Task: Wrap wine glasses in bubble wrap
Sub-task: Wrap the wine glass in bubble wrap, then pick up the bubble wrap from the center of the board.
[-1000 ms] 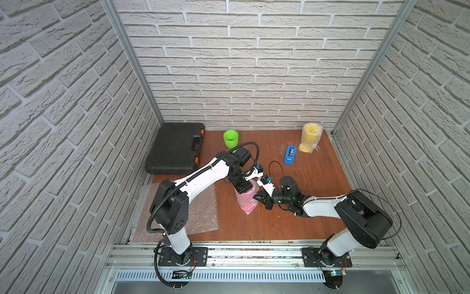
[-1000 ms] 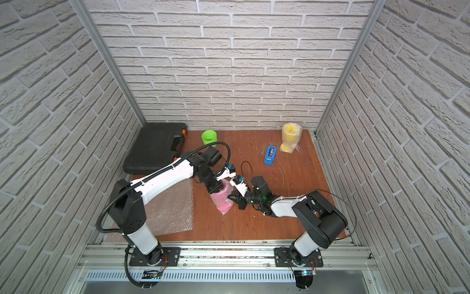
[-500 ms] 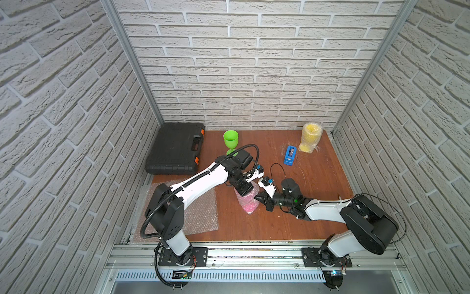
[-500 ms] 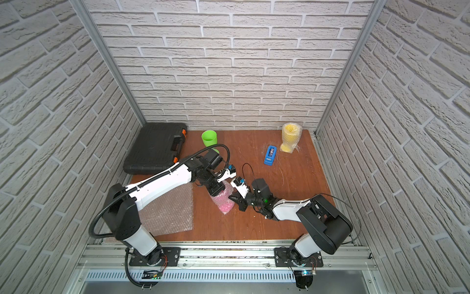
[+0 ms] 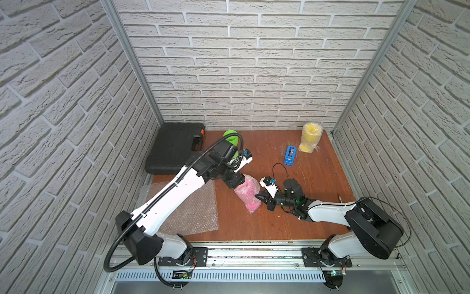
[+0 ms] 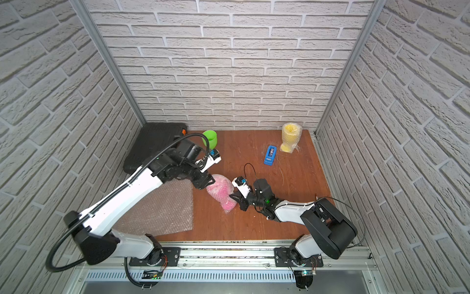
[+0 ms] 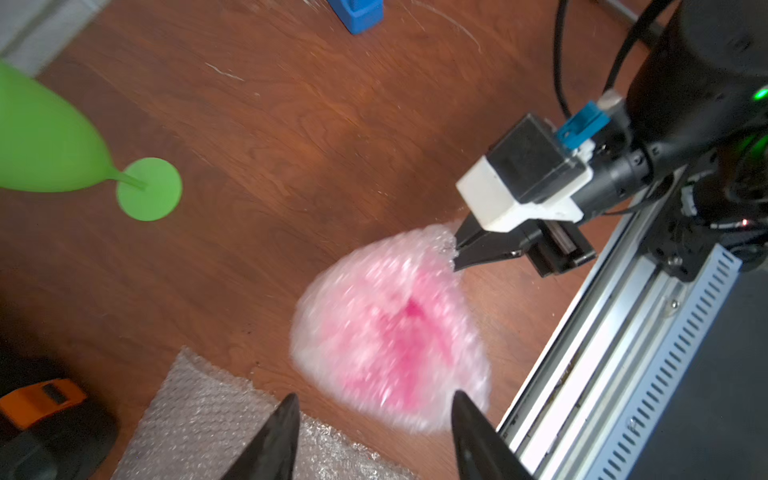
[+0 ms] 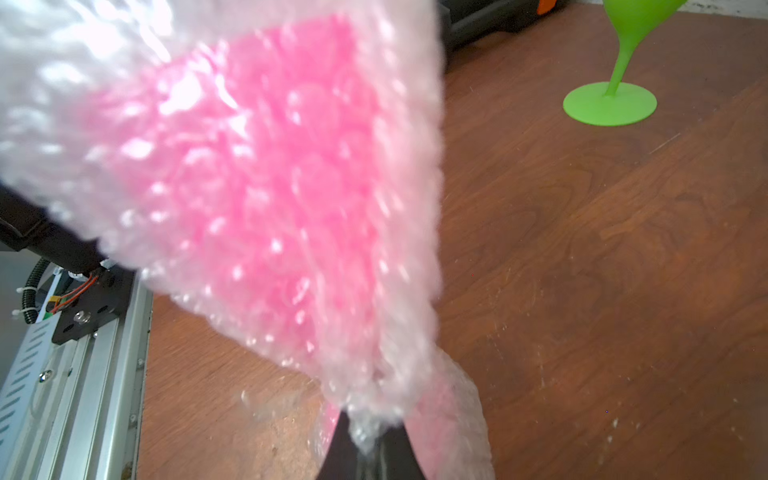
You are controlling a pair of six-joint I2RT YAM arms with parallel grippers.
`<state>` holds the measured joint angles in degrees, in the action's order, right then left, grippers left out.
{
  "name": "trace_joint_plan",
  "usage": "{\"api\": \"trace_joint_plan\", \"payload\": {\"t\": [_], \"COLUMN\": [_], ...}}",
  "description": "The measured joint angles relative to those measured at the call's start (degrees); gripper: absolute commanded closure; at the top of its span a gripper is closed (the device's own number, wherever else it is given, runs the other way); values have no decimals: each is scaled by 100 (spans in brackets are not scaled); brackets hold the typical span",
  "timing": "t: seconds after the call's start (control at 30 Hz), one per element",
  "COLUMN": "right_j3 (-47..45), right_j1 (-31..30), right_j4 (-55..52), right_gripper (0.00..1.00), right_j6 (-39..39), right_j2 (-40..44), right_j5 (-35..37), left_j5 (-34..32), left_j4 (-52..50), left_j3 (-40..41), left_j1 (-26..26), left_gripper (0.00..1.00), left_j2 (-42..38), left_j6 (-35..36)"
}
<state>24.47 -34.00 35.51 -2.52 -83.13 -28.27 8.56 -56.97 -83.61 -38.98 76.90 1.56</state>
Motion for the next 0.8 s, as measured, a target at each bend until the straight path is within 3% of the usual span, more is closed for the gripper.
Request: {"api": "trace_joint_plan", "payload": {"t": [0.2,0.4,0.53,0.63,0.8], "right_j3": [-2,-2,0,0,37], "right_j1": [0,0,0,4,4], "right_j4": [-24,-35,-35,-39,-61], "right_gripper": [97,97,97,97,97], "right_j6": [0,0,0,0,0], "right_j2": [0,-4,-68,-92,-87], "right_j5": [-4,-24,-55,-68,-76], "left_j5": [9,529,879,992,968], "left_j4": [144,575,1056,1270,1353], "left_j3": [767,1388,1408,1408,1410], "left_j1": [400,597,597,595,551], "left_gripper": [37,37,42,53,82], "left_j2": [-448,-275,155,549,964], "left_j6": [-341,-612,-745,-793,-769]}}
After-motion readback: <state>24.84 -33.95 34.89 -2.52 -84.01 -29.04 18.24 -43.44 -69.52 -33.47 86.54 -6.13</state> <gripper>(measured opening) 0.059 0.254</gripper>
